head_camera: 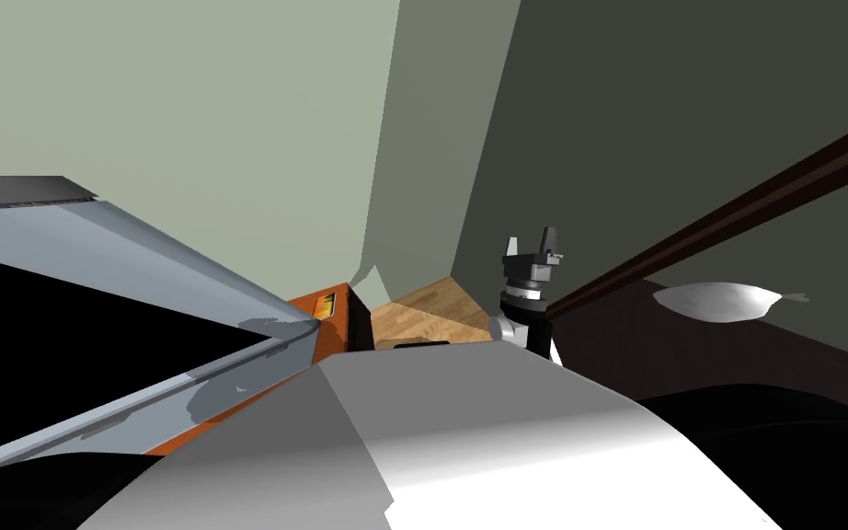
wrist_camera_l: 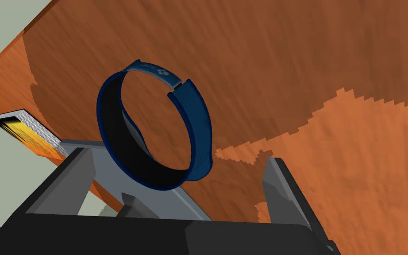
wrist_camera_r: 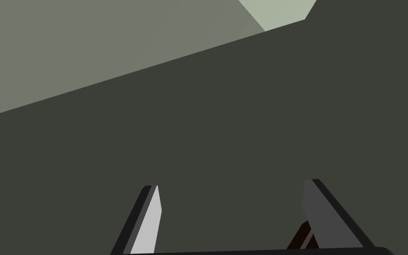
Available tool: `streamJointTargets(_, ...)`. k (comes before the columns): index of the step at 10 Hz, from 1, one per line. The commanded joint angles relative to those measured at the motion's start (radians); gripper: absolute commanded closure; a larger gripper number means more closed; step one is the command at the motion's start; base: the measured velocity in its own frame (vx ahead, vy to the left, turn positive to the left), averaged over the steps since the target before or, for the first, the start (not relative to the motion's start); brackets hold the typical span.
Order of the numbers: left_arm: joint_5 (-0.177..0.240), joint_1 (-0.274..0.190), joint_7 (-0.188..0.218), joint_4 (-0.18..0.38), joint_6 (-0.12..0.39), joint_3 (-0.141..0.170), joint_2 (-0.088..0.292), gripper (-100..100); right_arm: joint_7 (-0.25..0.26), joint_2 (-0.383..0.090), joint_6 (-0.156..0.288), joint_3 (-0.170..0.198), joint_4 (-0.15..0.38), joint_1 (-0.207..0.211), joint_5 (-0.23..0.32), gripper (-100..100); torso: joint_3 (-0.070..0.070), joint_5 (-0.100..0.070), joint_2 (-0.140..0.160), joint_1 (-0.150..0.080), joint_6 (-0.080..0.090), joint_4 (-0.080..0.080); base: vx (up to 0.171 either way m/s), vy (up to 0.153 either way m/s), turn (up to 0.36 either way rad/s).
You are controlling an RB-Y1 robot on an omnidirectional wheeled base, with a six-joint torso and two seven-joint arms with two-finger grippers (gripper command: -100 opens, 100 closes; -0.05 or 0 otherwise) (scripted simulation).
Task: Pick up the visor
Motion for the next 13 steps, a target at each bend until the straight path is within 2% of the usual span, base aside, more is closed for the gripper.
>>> streamJointTargets(1, -0.012, -0.028, 0.001, 0.038, -0.008, 0.000, -0.013, -100, 0.000, 0.000, 0.000, 0.000, 0.000, 0.000, 0.000, 0, 0.000, 0.000, 0.000, 0.000, 0.000, 0.000, -0.003, 0.031, -0.031)
streamJointTargets(4, -0.029, -0.072, 0.002, 0.093, -0.017, 0.001, -0.035, -100, 0.000, 0.000, 0.000, 0.000, 0.000, 0.000, 0.000, 0, 0.001, 0.000, 0.002, 0.001, 0.000, 0.000, -0.008, 0.032, -0.017)
streamJointTargets(5, -0.026, -0.061, 0.001, 0.077, -0.012, 0.001, -0.031, -100, 0.000, 0.000, 0.000, 0.000, 0.000, 0.000, 0.000, 0, 0.001, 0.000, 0.002, 0.001, 0.000, 0.000, -0.002, 0.013, -0.007)
streamJointTargets(6, -0.026, -0.063, 0.001, 0.080, -0.013, 0.001, -0.031, 100, 0.000, 0.000, 0.000, 0.000, 0.000, 0.000, 0.000, 0, 0.001, 0.000, 0.001, 0.000, 0.000, 0.000, 0.000, 0.000, 0.000)
streamJointTargets(10, -0.026, -0.060, 0.001, 0.081, -0.013, 0.000, -0.032, 100, 0.000, 0.000, 0.000, 0.000, 0.000, 0.000, 0.000, 0, 0.000, 0.002, -0.001, 0.004, 0.002, 0.001, -0.002, -0.001, 0.007)
streamJointTargets(11, -0.026, -0.060, 0.001, 0.081, -0.012, 0.000, -0.032, 0, 0.000, 0.000, 0.000, 0.000, 0.000, 0.000, 0.000, 0, 0.000, 0.002, -0.001, 0.004, 0.002, 0.001, 0.000, 0.000, 0.000)
streamJointTargets(12, -0.015, -0.037, 0.001, 0.049, -0.010, 0.000, -0.018, 100, 0.000, 0.000, 0.000, 0.000, 0.000, 0.000, 0.000, 0, 0.000, 0.002, -0.001, 0.004, 0.002, 0.001, 0.007, -0.020, 0.008)
streamJointTargets(13, -0.008, -0.020, 0.001, 0.027, -0.006, 0.000, -0.009, 100, 0.000, 0.000, 0.000, 0.000, 0.000, 0.000, 0.000, 0, 0.000, 0.001, -0.002, 0.003, 0.002, 0.001, 0.013, -0.037, 0.028)
